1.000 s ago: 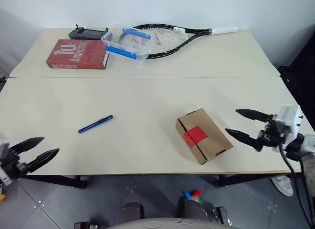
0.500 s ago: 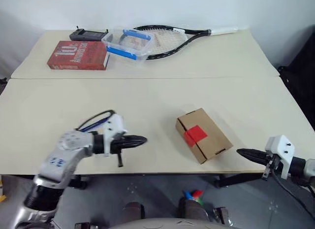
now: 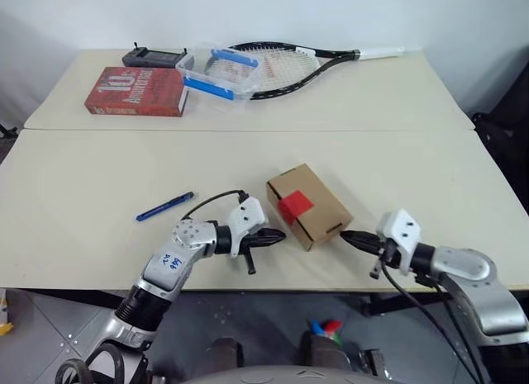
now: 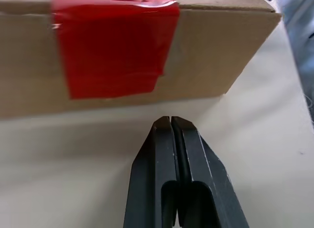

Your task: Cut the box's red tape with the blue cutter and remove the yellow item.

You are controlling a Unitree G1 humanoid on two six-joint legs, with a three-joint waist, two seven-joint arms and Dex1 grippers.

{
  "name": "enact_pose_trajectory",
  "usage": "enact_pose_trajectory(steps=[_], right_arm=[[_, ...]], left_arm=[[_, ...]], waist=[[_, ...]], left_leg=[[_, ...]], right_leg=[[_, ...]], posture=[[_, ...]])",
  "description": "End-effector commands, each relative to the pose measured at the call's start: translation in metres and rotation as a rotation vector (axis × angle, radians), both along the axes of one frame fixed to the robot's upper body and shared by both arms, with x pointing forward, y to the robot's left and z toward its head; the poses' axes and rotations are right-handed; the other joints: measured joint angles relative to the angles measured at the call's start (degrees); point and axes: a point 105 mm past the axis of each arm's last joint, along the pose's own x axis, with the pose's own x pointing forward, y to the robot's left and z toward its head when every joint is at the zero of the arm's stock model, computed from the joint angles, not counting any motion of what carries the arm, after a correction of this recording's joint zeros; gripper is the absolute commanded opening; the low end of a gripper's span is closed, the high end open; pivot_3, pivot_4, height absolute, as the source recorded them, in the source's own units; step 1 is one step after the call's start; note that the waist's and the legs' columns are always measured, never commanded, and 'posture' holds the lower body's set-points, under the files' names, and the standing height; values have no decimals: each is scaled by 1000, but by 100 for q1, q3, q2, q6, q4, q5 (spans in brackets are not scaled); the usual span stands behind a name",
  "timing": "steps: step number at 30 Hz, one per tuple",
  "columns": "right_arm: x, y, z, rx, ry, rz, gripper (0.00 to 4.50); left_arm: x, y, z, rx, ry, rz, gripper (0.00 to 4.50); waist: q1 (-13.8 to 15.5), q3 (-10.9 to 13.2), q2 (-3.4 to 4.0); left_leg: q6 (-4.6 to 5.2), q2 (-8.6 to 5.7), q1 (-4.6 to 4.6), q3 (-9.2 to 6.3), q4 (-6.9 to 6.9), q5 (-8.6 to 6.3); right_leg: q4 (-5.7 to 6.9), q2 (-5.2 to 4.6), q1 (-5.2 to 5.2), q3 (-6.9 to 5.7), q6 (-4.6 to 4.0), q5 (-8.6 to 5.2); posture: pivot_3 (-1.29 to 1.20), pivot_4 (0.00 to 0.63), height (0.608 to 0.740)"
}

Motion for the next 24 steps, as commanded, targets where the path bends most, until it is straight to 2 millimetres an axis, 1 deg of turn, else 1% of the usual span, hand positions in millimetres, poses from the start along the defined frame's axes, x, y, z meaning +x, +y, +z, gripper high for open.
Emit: enact_pose_trajectory(steps=[1, 3, 5, 7, 10, 12, 13, 18, 21, 24], right_arm=[[17, 0, 4, -36, -51, -54, 0], [21, -2, 5, -51, -58, -69, 0], [17, -3, 8, -37, -22, -49, 0], [4, 3, 8, -14, 56, 17, 0], [-10, 12, 4, -11, 129, 93, 0], [-17, 18, 2, -3, 159, 106, 0], [-18, 20, 2, -1, 163, 109, 0], [-13, 23, 3, 0, 142, 40, 0], [-7, 23, 7, 6, 114, -12, 0], [4, 19, 14, 6, 58, -78, 0]], left_arm=[[-16, 23, 19, -21, -22, -34, 35], [-23, 40, 26, -27, -10, -48, 35], [-12, 64, 38, -47, -38, 30, 35], [10, 87, 54, -80, -112, 135, 35], [44, 99, 74, -112, -235, 254, 35], [68, 92, 82, -146, -270, 295, 35], [76, 86, 80, -140, -271, 296, 35], [106, 54, 60, -83, -259, 260, 35], [111, 43, 52, -59, -237, 225, 35], [105, 30, 46, -52, -207, 145, 35]], waist=[[-51, 0, -1], [-72, 0, 2], [-58, 2, 4], [16, 2, 4], [88, 2, 2], [128, 1, -2], [133, 1, -3], [121, 2, -6], [40, 4, -10], [-17, 5, -10]], left_leg=[[0, 1, 0, -1, 0, 0], [0, 3, 0, 0, -7, 0], [-1, 4, 0, -2, -9, 0], [0, 1, -5, -3, -2, 0], [3, -3, -6, -12, 4, 0], [4, -4, -6, -11, 4, 0], [4, -7, -5, -12, 4, 0], [7, -9, -9, -5, 1, -2], [7, -8, -12, -1, -4, -2], [7, -8, -14, -1, -6, -2]], right_leg=[[2, 0, -2, 0, 0, 0], [4, 1, -7, 0, -1, -1], [4, 1, -8, -2, -2, -1], [0, 0, -4, -2, -1, -1], [-3, -1, 5, -3, 0, 0], [-3, -1, 6, -4, 1, 1], [-1, -1, 6, -4, 3, 2], [-8, -1, 3, -7, 8, 5], [-10, -1, -1, -8, 9, 5], [-11, -1, -5, -8, 9, 5]], posture=[[0, 150, 740], [0, 150, 740], [0, 150, 740], [0, 150, 740], [0, 150, 740], [0, 150, 740], [0, 150, 740], [0, 150, 740], [0, 150, 740], [0, 150, 740]])
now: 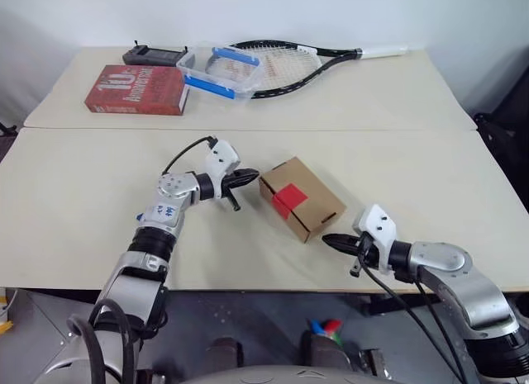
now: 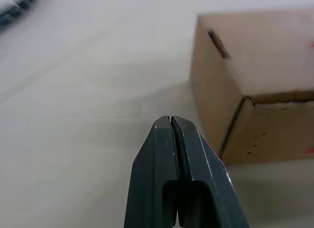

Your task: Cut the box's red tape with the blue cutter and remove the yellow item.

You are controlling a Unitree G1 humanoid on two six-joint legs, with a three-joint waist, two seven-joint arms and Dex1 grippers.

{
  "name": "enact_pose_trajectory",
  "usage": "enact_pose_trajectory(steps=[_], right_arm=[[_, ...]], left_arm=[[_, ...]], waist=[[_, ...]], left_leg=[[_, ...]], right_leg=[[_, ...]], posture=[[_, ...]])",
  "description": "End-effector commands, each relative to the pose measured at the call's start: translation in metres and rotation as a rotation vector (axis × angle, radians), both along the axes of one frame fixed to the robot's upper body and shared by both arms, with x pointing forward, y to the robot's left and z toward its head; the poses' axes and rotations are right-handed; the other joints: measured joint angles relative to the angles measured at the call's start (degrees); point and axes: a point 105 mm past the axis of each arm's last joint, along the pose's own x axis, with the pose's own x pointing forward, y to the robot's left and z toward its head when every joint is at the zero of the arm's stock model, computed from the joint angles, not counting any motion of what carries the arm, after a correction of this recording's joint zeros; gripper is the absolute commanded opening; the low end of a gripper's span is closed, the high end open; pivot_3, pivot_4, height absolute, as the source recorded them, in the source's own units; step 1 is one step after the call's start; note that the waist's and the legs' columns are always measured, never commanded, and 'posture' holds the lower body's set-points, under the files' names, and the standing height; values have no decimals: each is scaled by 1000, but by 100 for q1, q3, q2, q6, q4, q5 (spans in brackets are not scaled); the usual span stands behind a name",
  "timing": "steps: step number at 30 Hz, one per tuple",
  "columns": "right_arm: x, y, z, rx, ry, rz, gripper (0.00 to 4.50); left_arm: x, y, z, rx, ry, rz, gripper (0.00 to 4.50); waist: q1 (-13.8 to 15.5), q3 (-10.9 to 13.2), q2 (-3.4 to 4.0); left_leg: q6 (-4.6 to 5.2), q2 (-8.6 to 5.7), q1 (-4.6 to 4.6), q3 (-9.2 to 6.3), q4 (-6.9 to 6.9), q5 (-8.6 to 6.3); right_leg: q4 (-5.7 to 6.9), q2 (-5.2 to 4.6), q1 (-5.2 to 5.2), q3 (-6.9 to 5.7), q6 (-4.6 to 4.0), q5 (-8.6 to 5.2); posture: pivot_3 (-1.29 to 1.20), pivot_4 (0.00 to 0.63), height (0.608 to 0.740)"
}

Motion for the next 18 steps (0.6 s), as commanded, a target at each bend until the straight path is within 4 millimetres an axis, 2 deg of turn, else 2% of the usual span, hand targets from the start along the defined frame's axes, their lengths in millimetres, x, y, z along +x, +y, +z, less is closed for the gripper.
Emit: enact_pose_trajectory(steps=[1, 4, 6, 10, 13, 15, 18], right_arm=[[11, 0, 19, -2, -110, -57, 0], [27, 5, 33, 20, -206, -83, 0], [34, 9, 35, 24, -230, -80, 0], [52, 14, 40, 20, -275, -80, 0], [70, 18, 44, -3, -317, -97, 0], [78, 16, 45, -23, -339, -118, 0], [75, 2, 48, -31, -327, -142, 0]], left_arm=[[-6, -13, 8, 13, -26, -99, 35], [-26, -16, 8, -33, -15, -208, 35], [-37, -14, 9, -56, -10, -251, 35], [-72, -6, 3, -6, 33, -339, 35], [-110, 6, -6, 43, 109, -396, 35], [-131, 13, -11, 77, 151, -416, 35], [-152, 27, -8, 82, 204, -404, 35]], waist=[[-15, 0, 0], [-31, 0, 0], [-87, 0, 0], [-151, 1, 1], [-166, 1, 2], [-169, 1, 2], [-120, 2, 4]], left_leg=[[0, 0, 0, 0, 0, 0], [0, 2, 2, 1, 0, 0], [0, 4, 3, 3, -1, 0], [0, 4, 2, 1, -2, 0], [-1, 6, 3, -1, -2, 0], [-2, 9, 3, -2, -3, -1], [-2, 8, 1, -6, -2, -1]], right_leg=[[1, 0, 0, 0, 0, 0], [2, 0, -1, 0, 0, 0], [3, 0, -2, 1, 0, 0], [5, -1, -4, 1, 0, 0], [7, -1, -4, 3, 0, 0], [8, 0, -5, 3, -2, -1], [11, -1, -6, 3, -4, -2]], posture=[[0, 150, 740], [0, 150, 740], [0, 150, 740], [0, 150, 740], [0, 150, 740], [0, 150, 740], [0, 150, 740]])
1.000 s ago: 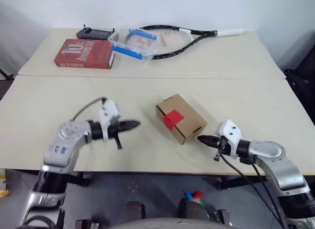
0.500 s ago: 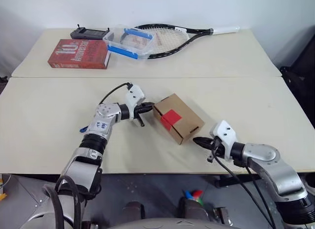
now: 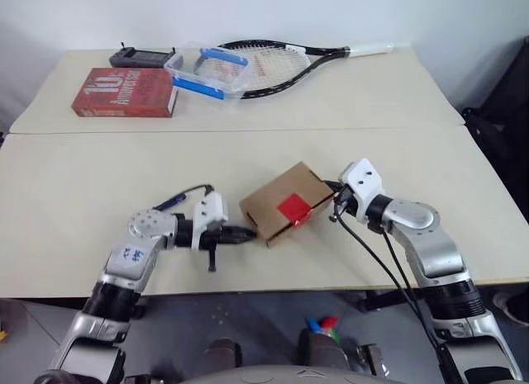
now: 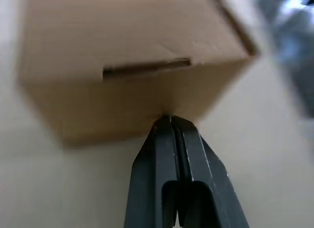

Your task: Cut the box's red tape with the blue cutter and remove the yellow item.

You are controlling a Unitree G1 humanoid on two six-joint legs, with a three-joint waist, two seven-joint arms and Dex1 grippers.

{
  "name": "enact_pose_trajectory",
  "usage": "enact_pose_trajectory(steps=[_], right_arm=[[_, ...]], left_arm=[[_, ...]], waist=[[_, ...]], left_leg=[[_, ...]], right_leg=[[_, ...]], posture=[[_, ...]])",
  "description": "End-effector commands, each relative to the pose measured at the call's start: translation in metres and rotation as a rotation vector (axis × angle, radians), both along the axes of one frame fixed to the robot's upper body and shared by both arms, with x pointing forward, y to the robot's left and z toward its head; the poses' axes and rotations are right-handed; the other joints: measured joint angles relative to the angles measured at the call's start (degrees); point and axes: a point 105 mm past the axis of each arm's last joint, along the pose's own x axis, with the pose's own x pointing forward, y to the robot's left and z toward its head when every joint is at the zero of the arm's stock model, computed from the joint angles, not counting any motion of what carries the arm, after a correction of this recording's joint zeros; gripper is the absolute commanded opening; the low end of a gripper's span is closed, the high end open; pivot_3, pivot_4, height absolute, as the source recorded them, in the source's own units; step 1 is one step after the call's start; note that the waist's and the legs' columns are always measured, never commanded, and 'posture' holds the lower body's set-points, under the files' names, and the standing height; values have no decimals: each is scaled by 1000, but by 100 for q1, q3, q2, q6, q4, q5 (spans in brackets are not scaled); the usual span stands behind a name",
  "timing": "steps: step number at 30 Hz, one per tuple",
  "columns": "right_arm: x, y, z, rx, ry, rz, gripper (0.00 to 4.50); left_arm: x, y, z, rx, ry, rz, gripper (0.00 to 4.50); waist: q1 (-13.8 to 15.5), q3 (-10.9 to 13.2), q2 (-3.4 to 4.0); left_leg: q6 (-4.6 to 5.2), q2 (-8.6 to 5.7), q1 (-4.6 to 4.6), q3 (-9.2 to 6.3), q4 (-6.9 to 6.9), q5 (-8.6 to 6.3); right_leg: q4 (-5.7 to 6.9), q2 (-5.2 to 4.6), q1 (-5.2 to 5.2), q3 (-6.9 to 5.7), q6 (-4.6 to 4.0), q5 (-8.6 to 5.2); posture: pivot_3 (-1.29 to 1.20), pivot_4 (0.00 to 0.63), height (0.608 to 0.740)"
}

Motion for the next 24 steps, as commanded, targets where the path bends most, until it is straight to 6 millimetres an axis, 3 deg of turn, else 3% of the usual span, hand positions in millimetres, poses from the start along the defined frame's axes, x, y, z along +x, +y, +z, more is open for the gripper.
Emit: enact_pose_trajectory(steps=[1, 4, 8, 12, 16, 20, 24], right_arm=[[-6, -22, 11, -14, -33, -37, 0], [-20, -43, 14, -36, -17, -56, 0], [-47, -55, -1, -69, 143, -11, 0], [-77, -39, -16, -59, 331, 96, 0], [-91, -8, -17, 8, 422, 176, 0], [-66, 25, -4, 81, 346, 152, 0], [-39, 28, 8, 95, 257, 92, 0]], left_arm=[[-16, 9, 23, -42, -6, -9, 35], [-2, 20, 49, -166, -21, 85, 35], [21, 30, 56, -136, -68, 129, 35], [57, 14, 50, -135, -150, 197, 35], [60, -5, 22, -3, -151, 116, 35], [41, -26, 9, 2, -89, 4, 35], [32, -33, 9, -37, -64, 7, 35]], waist=[[44, 1, 1], [153, 2, 2], [147, 1, 4], [124, -1, 5], [78, 0, 5], [60, 0, 4], [43, -1, 6]], left_leg=[[0, -1, -2, 0, 0, 0], [2, -3, -5, -3, 5, -1], [2, -3, 0, -3, 6, -1], [3, -3, 3, 3, 4, -2], [3, -2, 4, 7, 1, -2], [3, -2, 1, 6, 5, -1], [3, -3, 1, 5, 5, -2]], right_leg=[[-2, -1, 0, 0, 0, 0], [-4, -2, 2, 0, 0, 0], [-1, -1, 5, 0, 0, 0], [-2, 1, 7, 0, 0, 0], [-3, 1, 4, 1, 0, 0], [-2, 1, 3, 1, 0, 0], [0, -1, 1, 3, 0, 0]], posture=[[0, 150, 740], [0, 150, 740], [0, 150, 740], [0, 150, 740], [0, 150, 740], [0, 150, 740], [0, 150, 740]])
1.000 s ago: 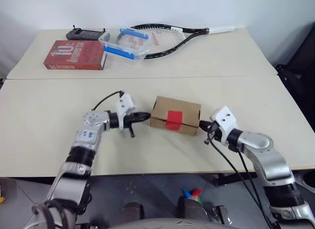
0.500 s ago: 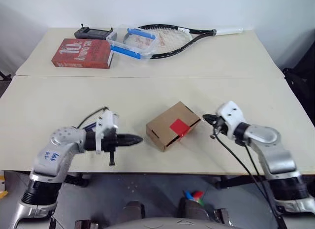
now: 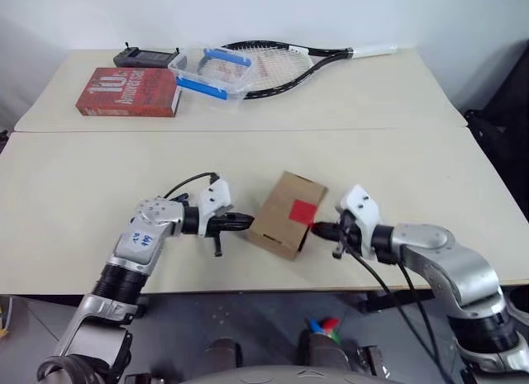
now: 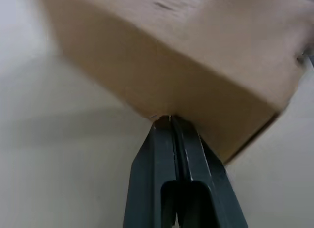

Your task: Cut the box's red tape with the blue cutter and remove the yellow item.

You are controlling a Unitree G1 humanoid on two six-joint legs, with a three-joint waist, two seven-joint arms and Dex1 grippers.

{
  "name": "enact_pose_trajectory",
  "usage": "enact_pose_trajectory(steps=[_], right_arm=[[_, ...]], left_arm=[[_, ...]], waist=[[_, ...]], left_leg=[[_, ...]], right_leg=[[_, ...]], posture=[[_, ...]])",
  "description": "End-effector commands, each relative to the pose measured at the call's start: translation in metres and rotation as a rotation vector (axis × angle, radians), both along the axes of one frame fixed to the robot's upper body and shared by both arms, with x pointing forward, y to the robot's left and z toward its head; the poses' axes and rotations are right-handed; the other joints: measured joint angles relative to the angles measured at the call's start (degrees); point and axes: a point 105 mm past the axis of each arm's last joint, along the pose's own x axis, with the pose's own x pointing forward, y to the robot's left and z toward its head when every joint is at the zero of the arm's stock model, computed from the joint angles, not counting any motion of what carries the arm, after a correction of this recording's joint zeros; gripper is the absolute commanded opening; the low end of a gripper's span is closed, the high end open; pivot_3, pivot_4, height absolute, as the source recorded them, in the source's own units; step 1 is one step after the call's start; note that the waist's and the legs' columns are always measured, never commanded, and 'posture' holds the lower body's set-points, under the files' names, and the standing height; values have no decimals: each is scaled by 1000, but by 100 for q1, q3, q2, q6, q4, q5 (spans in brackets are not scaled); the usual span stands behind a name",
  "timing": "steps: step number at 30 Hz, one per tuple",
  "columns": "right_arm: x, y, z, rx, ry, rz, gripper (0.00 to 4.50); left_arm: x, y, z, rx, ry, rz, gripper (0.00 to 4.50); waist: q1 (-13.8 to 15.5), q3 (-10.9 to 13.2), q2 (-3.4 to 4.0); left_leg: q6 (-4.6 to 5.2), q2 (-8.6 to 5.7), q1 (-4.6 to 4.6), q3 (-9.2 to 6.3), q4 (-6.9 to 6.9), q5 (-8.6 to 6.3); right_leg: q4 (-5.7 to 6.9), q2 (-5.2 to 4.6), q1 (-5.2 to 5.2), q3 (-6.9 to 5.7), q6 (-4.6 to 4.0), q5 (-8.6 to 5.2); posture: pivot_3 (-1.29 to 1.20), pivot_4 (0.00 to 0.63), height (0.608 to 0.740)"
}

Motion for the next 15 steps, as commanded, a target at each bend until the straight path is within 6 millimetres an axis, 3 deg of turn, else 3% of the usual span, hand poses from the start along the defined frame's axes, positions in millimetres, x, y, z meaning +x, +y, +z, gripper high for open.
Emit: enact_pose_trajectory(steps=[1, 8, 15], right_arm=[[10, 9, 11, 8, -75, 19, 0], [28, 14, 7, -33, -94, 86, 0], [47, 5, 6, -90, -149, 85, 0]], left_arm=[[-12, -17, 6, -49, -14, -55, 35], [-24, -30, 4, -95, -4, -11, 35], [-22, -25, -1, -93, 1, 53, 35]], waist=[[53, 0, -1], [60, 0, -1], [46, 1, -1]], left_leg=[[0, 0, -3, -3, 0, 0], [2, 0, -4, -2, -1, -1], [1, 0, -3, -2, -1, -1]], right_leg=[[-1, 0, 0, -2, 0, 0], [-3, 1, -1, -4, 0, 0], [-3, 1, -1, -4, 0, 0]], posture=[[0, 150, 740], [0, 150, 740], [0, 150, 740]])
